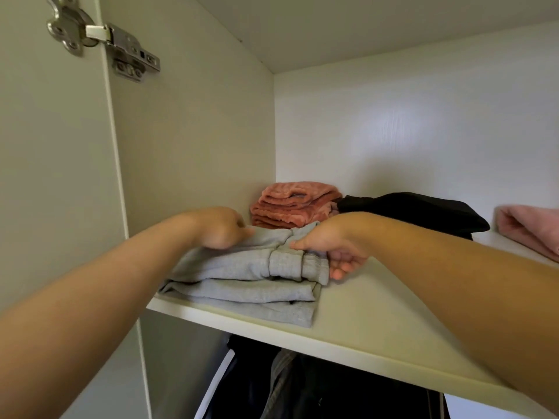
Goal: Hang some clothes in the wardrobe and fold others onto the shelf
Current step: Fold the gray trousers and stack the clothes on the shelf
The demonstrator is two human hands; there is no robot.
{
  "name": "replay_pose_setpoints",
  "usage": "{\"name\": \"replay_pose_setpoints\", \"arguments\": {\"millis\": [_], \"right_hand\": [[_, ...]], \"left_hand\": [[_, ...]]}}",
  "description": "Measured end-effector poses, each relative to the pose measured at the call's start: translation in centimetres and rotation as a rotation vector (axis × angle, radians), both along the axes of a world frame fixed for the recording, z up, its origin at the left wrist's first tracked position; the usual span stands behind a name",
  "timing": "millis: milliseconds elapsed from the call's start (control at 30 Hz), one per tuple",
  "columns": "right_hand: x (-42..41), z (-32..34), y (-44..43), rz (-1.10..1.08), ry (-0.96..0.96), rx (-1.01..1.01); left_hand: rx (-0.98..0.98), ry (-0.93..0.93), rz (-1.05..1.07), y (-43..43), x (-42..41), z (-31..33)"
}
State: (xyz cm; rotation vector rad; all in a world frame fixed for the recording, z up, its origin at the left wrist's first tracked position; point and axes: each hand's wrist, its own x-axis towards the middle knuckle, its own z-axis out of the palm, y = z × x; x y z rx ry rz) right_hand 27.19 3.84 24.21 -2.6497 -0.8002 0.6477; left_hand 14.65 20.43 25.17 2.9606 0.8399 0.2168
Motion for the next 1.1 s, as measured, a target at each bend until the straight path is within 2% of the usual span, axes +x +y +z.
{"name": "replay_pose_setpoints", "arguments": {"millis": [67,100,133,200,233,267,367,467,600,700,800,867,967,1100], "right_hand": [[-0.8,-0.1,-0.1,0.005,-0.007,0.018],[-1.3,0.0,-0.2,0.019,-0.070,0.005],[-1.9,0.0,-0.3,0.040,-0.207,-0.031],[-2.9,0.0,-0.2,0.092,-0.623,-0.101],[-3.1,-0.2,0.1,0.114,-0.770,-0.069],[-3.2,-0.5,0.5,0.131,-0.816,-0.012],[-2.9,-1.5,1.2,0.176,-0.699,0.099],[-1.9,-2.2,1.5,0.102,-0.607,0.080],[-1.2,-1.6,0.3,0.051,-0.584,0.111],[-0.3,-0.2,-1.6,0.056,-0.596,0.082],[0.4,2.0,-4.9,0.078,-0.621,0.010],[1.2,3.4,-8.0,0.015,-0.579,-0.043],[2.5,5.1,-13.3,-0.171,-0.571,-0.127],[4.0,6.4,-20.4,-0.315,-0.599,-0.387]], "left_hand": [[-0.071,0.098,-0.077,-0.6,0.3,-1.4],[-0.065,0.148,-0.108,-0.4,0.6,-2.4],[-0.038,0.173,-0.123,0.1,0.9,-3.2],[-0.002,0.168,-0.122,1.1,1.3,-3.8],[-0.013,0.168,-0.104,1.2,1.3,-3.7],[-0.027,0.169,-0.095,1.3,1.3,-3.5],[-0.050,0.191,-0.109,1.0,1.0,-3.2],[-0.059,0.204,-0.084,1.3,1.0,-3.4],[0.085,0.371,-0.046,0.4,2.2,-1.9],[0.180,0.340,-0.030,-2.2,3.9,0.0],[0.237,0.138,-0.154,-6.6,7.2,1.7],[0.211,0.063,-0.267,-10.6,10.2,2.4],[0.171,0.105,-0.452,-17.4,14.3,2.4],[0.249,0.133,-0.654,-25.7,18.0,1.7]]}}
